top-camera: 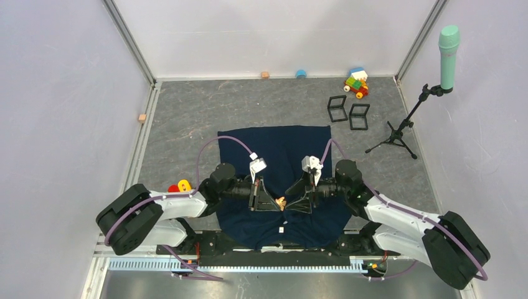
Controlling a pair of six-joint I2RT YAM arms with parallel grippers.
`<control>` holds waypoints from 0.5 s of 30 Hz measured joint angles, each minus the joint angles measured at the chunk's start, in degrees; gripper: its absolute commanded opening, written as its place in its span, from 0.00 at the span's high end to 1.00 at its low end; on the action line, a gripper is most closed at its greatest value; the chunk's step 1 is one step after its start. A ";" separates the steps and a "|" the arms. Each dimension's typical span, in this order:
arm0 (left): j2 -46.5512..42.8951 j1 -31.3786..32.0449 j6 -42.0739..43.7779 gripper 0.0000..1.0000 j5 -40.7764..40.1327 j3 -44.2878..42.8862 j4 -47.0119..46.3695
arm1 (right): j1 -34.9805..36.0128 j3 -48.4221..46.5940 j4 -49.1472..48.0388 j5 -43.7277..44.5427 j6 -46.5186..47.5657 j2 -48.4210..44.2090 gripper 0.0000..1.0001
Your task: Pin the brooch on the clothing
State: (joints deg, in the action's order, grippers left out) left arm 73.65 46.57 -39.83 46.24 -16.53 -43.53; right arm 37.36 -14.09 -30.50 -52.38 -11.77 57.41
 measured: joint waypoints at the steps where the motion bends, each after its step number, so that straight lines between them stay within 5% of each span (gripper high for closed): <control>1: 0.26 0.00 -0.09 0.98 0.52 0.00 -0.76 | 0.00 -0.33 -0.37 -0.50 -0.20 0.72 0.40; 15: 0.57 0.00 -0.17 0.98 2.99 0.00 -3.74 | 0.02 -1.31 -3.93 -4.61 -3.39 5.27 0.55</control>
State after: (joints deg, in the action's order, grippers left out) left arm 74.22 46.57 -40.01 49.23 -16.53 -47.27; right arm 37.39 -15.40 -34.44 -56.99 -15.16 62.67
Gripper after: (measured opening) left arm 0.098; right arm 0.475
